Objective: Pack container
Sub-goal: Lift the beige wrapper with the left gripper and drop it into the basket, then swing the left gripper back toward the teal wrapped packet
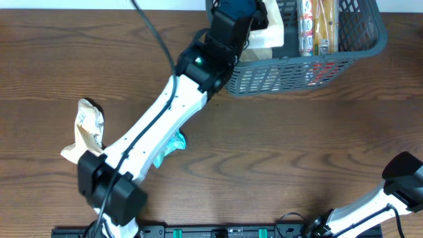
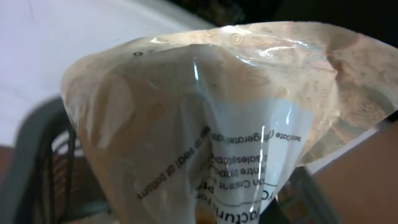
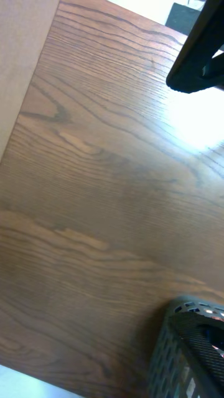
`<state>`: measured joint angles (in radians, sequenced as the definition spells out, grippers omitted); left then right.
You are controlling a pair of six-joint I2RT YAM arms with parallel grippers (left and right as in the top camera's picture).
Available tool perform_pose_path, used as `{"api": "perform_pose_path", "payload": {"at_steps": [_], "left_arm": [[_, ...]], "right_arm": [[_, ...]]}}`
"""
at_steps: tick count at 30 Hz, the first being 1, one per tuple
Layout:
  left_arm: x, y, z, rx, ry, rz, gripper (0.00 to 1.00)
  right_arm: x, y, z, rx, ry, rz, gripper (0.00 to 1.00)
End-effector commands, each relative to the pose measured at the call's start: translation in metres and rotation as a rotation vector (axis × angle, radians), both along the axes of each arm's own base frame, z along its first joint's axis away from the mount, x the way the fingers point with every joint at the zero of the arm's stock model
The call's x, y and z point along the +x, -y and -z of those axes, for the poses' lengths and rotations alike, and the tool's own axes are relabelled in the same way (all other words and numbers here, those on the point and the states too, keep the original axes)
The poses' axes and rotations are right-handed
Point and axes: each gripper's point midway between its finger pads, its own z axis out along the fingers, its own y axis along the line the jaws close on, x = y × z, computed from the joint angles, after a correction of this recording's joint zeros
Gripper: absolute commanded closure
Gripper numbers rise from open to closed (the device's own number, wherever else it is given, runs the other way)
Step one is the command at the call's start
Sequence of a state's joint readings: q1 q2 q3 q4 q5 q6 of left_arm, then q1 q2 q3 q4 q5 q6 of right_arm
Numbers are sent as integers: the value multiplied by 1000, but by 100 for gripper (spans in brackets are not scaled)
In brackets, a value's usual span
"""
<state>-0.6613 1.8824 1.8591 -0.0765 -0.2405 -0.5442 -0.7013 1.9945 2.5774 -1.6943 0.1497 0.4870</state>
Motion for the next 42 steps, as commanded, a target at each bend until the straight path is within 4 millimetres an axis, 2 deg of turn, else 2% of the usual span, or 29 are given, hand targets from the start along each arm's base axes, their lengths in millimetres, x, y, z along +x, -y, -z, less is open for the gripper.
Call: {"api": "perform_pose_path", "payload": {"at_steps": [1,10,12,18,19,20,22,25,31,37,40,42], "left_arm": [[3,5,10,-12,-24,14,94],[7,7,42,63,-87,16,94],[8,8,48,86,-94,19,87],[8,6,64,118,-137,18,85],[8,6,64,120,-139,18,83],[8,6,65,121,-141,17,75],[8,6,65,121,-140,17,62],[7,6,65,125,-140,19,54],[7,6,65,174,-124,33,49],[6,4,59,251,-83,56,48],[1,-3,40,283,-36,50,48],[-5,-18,13,285,7,7,48]], "right_arm": [[-4,5,4,0,-20,-1,1],[-3,4,4,3,-18,-2,1],[-3,4,4,3,-18,-3,1],[-3,4,4,3,-19,-3,1],[-3,4,4,3,-18,-3,1],[-3,4,4,3,-18,-3,1],[-3,4,4,2,-19,-2,1],[-4,5,4,2,-19,-1,1],[-4,5,4,2,-19,-1,1],[-4,5,4,2,-19,-1,1],[-4,5,4,2,-19,-1,1],[-4,5,4,2,-19,-1,1]]}}
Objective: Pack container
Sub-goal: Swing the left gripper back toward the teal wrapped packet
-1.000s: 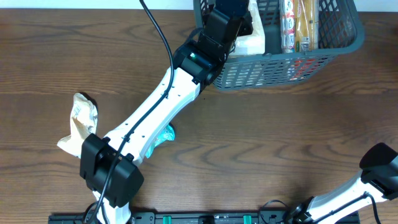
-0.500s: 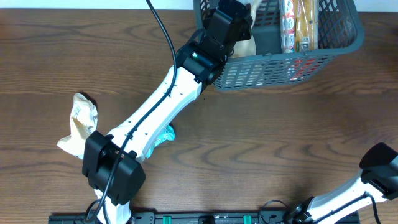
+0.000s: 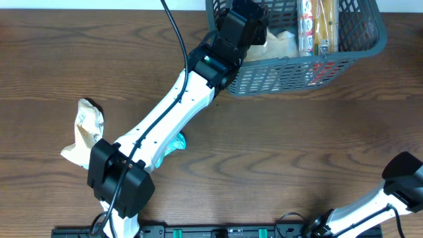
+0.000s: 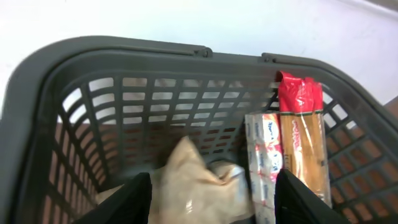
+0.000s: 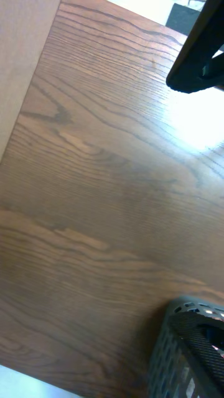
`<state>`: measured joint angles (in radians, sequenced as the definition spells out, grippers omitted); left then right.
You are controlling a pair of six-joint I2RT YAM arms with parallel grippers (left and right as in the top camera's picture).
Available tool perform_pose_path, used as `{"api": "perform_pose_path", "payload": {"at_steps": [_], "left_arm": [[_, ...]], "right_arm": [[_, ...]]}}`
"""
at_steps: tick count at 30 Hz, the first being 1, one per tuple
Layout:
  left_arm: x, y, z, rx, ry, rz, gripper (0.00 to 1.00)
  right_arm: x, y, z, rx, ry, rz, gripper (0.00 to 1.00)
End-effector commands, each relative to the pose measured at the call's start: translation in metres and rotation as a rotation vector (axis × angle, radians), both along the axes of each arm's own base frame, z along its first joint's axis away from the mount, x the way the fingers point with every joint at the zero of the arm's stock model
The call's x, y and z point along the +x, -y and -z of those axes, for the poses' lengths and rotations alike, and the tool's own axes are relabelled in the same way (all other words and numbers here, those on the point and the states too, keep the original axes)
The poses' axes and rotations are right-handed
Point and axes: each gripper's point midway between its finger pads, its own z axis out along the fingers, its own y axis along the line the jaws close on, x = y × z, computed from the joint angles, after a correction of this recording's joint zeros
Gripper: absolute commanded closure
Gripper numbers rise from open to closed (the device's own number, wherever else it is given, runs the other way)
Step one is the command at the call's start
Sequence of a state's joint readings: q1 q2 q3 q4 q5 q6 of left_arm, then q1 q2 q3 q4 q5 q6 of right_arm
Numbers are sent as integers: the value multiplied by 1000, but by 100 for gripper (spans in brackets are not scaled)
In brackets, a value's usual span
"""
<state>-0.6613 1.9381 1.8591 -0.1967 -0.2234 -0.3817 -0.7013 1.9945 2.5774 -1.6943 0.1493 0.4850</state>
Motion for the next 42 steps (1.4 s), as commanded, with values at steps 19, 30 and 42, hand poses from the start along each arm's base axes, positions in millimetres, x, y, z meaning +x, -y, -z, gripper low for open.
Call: {"api": "perform_pose_path", "payload": {"at_steps": [19,30,42], "left_arm": [[-184,-250,-123,372,-41,-439,21],[-251,-297,-53,552,-396,-496,21],[-256,-264,21,588,-646,-337,17]], "right_arm": [[-4,5,4,3,-17,1,1],[-3,4,4,8,-13,-2,1],[-3,4,4,8,-13,-2,1]]}}
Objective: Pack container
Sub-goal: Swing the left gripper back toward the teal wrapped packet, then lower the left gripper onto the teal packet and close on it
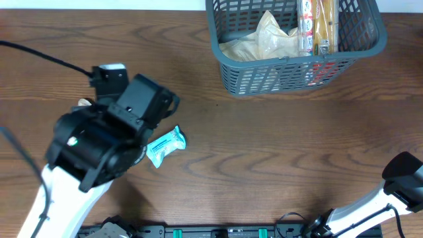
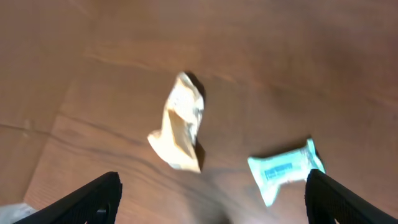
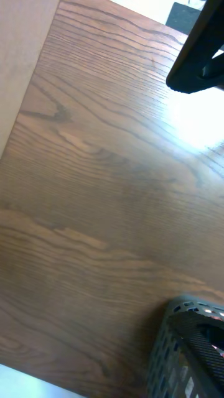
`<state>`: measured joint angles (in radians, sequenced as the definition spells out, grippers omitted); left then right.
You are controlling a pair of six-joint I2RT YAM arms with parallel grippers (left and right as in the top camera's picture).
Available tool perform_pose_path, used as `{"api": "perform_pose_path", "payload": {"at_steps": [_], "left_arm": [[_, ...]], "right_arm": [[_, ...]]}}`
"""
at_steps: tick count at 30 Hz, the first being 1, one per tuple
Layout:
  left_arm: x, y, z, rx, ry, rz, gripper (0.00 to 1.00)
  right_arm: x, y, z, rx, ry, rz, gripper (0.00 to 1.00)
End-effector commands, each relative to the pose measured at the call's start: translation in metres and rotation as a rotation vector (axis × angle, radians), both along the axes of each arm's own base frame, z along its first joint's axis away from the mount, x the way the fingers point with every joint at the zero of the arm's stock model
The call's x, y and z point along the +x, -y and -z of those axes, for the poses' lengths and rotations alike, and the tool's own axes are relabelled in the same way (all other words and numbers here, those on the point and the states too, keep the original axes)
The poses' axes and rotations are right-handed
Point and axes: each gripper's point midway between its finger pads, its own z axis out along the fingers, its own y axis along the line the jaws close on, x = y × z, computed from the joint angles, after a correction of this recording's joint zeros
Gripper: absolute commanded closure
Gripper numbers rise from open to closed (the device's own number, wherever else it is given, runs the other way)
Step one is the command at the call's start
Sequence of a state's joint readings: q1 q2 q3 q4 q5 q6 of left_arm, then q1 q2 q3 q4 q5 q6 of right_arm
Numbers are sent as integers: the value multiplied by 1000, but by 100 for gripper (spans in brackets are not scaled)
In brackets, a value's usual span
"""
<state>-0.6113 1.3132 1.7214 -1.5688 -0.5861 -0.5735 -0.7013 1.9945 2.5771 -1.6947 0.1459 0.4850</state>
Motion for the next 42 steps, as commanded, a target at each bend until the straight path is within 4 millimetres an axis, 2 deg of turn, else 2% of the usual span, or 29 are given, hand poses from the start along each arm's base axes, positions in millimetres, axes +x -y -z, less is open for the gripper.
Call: {"api": "perform_pose_path", "payload": {"at_steps": [1,4,8,14,18,21,22,25,27,29,31,36,39,42], "left_arm": [[-6,25,37,-48,-169,113,17],[-14,49,72,-88,-321,260,16],[-21,64,110,-111,-426,357,16],[-23,63,152,-98,-480,365,16],[-26,76,183,-203,-535,436,16],[-27,67,203,-208,-551,407,11],[-26,60,209,-191,-552,387,1],[-30,39,218,-128,-577,333,1],[-36,35,221,-134,-600,309,1],[-38,38,222,-154,-609,314,1],[-33,46,222,-150,-608,439,1],[-11,67,221,-116,-539,704,1],[7,71,223,-98,-492,748,1],[26,64,235,-100,-483,722,1]], "right_arm": [[-3,4,4,5,-15,-1,1],[-3,4,4,5,-14,-1,1],[-3,4,4,5,-15,-1,1],[-3,4,4,5,-15,-1,1],[-3,5,3,3,-13,-1,1],[-3,5,3,3,-12,0,1],[-3,5,3,3,-12,0,1],[-3,4,3,4,-13,-1,1],[-3,4,4,5,-14,-1,1],[-2,4,4,7,-11,-2,1],[0,2,4,16,-1,-9,1],[1,1,4,24,5,-13,1],[0,1,4,25,3,-14,1],[0,1,4,25,3,-14,1]]}}
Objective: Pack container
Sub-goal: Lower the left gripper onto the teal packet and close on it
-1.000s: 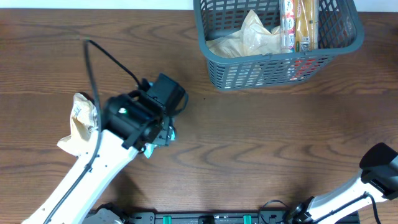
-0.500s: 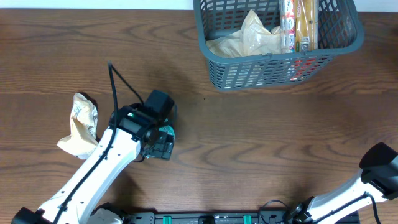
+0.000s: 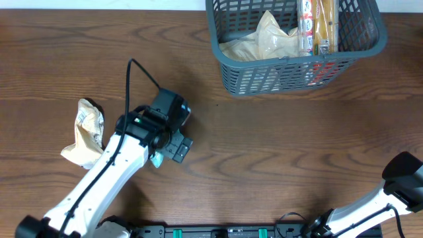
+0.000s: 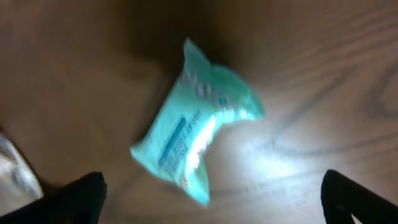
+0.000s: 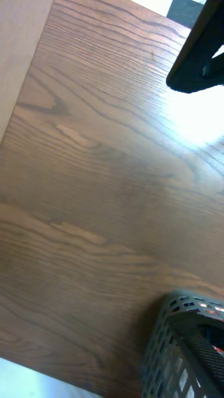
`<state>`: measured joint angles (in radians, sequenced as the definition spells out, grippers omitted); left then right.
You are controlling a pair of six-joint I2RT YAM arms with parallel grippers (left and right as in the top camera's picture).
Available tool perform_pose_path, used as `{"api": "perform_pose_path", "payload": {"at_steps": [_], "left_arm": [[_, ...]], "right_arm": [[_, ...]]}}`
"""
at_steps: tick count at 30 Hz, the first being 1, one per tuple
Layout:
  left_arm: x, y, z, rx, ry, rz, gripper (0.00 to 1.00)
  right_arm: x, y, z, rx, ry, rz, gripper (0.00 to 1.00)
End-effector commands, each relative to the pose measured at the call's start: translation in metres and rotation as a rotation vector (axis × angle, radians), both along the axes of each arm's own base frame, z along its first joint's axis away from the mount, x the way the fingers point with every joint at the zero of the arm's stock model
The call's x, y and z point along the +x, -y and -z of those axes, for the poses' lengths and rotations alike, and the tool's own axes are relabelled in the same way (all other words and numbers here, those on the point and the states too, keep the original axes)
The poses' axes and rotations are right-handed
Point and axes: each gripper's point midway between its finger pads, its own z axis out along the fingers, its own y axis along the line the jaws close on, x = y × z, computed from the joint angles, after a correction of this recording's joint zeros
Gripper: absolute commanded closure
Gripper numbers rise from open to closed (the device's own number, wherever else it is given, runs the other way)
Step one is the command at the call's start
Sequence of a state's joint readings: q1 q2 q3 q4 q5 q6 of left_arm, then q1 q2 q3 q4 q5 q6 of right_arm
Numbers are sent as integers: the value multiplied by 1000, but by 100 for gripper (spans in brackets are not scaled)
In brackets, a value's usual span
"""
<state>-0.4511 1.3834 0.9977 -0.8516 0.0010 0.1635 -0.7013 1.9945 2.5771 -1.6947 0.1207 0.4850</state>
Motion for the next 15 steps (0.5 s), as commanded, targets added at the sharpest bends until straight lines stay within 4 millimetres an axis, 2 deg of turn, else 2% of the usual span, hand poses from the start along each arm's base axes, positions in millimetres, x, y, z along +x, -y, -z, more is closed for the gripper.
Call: {"api": "perform_pose_path", "payload": {"at_steps": [1,4,8,11,15], "left_arm": [[15,-10,18,26,-30,37,1],[23,-23,41,42,-86,-13,1],[17,-32,68,67,-186,-39,1],[9,-25,79,34,-250,-25,1],[-2,-14,83,-29,-312,-17,1]], "right_arm": [[-3,4,4,8,-12,-3,1],[-3,4,4,8,-12,-3,1],[-3,4,4,8,-12,-3,1],[-3,4,4,7,-12,-3,1],[-2,4,3,6,-9,-3,1]]}}
